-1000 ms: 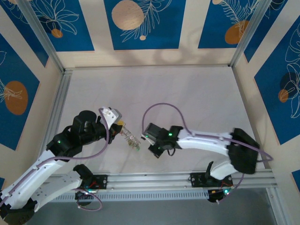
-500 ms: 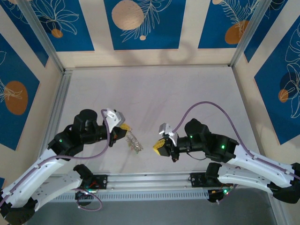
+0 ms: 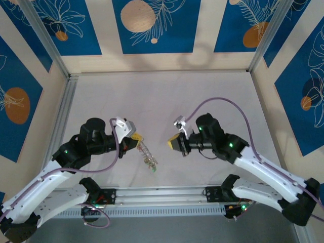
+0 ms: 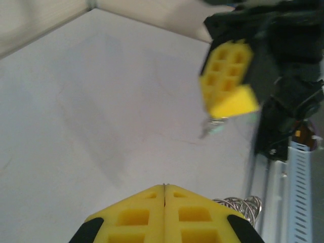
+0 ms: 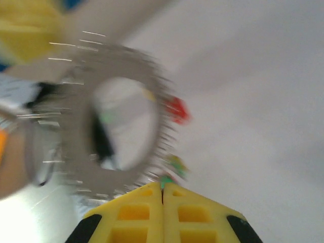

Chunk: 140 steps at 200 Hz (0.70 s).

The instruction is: Put the keys on the keyring

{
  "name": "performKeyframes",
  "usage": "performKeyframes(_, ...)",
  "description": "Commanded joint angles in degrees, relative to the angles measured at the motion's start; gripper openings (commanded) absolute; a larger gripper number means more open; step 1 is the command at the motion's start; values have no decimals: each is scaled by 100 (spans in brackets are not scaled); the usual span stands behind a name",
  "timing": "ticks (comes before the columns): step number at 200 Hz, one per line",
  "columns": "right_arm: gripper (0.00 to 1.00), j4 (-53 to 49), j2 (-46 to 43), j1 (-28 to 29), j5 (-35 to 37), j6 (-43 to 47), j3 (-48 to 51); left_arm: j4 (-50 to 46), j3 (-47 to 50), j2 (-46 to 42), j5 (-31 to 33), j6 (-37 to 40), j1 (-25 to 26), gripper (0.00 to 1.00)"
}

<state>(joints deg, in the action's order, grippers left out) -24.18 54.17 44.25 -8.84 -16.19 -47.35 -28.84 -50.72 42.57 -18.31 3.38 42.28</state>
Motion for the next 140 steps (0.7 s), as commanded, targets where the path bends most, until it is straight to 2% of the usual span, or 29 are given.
performKeyframes(1, 0, -884, 468, -274, 176, -389, 42, -62, -182, -11, 916, 34, 30, 0)
performKeyframes(34, 0, -1243, 868, -55, 422, -511, 127, -127, -196, -22, 1501, 5, 12, 0)
performKeyframes(56, 0, -1497, 1207, 388, 916, -681, 246, -184, -228, 36, 1753, -12, -50, 0)
performKeyframes(78, 0, -1528, 1877, 856, 1432, -786, 156, -119, -193, -35, 1729, -60, -189, 0)
performKeyframes(112, 0, -1322, 3408, 1182, 1682, -701, -256, -131, -189, -55, 1611, -101, -253, 0)
performKeyframes(140, 0, -1291, 4124, 1494, 1944, -688, -626, -161, -158, -108, 1672, -92, -280, 0)
